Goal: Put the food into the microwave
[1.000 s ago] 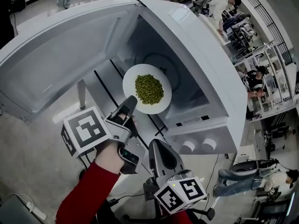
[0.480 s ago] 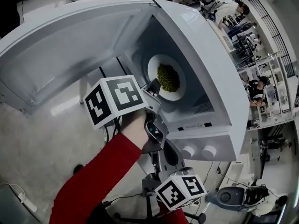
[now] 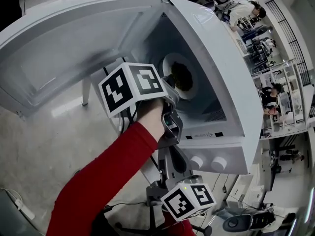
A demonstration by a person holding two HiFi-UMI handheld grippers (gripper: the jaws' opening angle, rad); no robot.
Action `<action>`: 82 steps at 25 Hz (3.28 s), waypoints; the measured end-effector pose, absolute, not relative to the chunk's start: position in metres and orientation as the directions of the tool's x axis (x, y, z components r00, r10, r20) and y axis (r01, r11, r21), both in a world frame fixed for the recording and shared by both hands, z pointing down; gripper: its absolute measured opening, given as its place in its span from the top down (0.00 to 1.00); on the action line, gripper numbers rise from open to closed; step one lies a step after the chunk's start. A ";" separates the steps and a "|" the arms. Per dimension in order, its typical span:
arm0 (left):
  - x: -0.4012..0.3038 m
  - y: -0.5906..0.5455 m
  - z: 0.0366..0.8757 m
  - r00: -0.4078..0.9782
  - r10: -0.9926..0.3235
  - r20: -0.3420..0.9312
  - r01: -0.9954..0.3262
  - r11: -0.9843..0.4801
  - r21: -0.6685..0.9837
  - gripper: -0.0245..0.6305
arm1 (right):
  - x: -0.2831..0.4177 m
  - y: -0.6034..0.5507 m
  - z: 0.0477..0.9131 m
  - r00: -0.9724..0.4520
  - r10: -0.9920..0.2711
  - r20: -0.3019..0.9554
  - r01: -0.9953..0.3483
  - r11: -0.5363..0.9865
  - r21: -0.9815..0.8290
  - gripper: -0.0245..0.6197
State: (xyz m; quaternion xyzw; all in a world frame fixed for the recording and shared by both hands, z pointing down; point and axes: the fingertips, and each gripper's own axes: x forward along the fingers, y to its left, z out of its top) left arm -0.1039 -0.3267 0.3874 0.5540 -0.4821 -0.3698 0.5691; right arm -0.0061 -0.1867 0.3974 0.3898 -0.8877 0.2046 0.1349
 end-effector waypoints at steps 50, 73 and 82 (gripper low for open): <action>-0.100 -0.348 0.404 0.289 -0.855 0.430 -0.526 0.233 0.818 0.89 | -0.010 -0.198 0.391 -0.646 -0.633 0.427 -0.757 0.604 -0.251 0.94; -0.104 -0.357 0.407 0.201 -0.832 0.517 -0.788 0.176 0.590 0.82 | -0.009 -0.196 0.398 -0.651 -0.620 0.438 -0.750 0.614 -0.246 0.94; -0.105 -0.361 0.407 0.176 -0.831 0.527 -0.849 0.143 0.509 0.80 | -0.007 -0.197 0.399 -0.651 -0.617 0.442 -0.749 0.615 -0.246 0.94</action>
